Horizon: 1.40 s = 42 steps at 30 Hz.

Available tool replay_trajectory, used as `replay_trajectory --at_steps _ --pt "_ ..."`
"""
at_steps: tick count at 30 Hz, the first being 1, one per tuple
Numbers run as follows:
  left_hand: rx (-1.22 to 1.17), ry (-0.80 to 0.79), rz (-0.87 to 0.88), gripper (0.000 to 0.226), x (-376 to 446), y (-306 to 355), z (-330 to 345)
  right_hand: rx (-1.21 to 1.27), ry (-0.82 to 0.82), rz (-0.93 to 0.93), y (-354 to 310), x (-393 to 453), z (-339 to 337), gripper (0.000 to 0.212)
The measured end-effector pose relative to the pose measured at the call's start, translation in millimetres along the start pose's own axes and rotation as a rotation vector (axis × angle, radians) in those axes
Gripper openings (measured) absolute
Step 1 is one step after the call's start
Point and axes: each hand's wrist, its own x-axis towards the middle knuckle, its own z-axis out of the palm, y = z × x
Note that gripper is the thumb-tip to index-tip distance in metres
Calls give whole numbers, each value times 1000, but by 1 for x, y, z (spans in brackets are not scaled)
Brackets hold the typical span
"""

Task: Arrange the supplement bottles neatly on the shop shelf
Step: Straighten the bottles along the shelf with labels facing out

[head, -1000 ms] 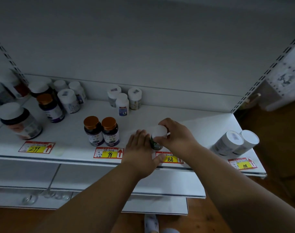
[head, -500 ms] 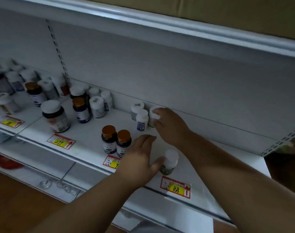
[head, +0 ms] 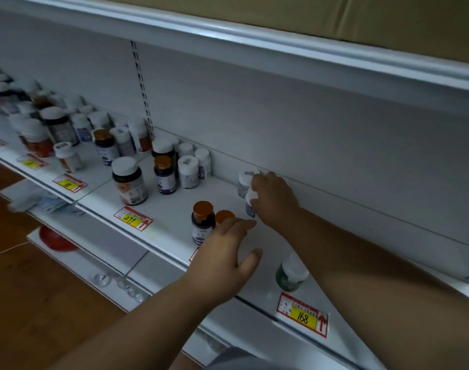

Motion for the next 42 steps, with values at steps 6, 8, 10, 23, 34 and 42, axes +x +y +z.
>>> replay_trajectory --at_steps 6,8,10,23,34,42 --pt "-100 30 108 41 14 -9 -25 412 153 174 0 -22 -19 28" --pt "-118 48 136 40 20 -15 -37 530 263 259 -6 -33 -35 20" --pt "-135 65 146 41 23 -22 -48 643 353 316 -22 -47 -49 14" --pt "-474 -181 -38 20 -24 -66 -93 1032 332 358 -149 -100 -53 14" --pt "-319 -63 -234 57 -98 -131 -161 1110 109 101 -243 -77 -14 24" --pt "-165 34 -255 67 -118 -218 -239 1050 65 9 -348 -29 9 30"
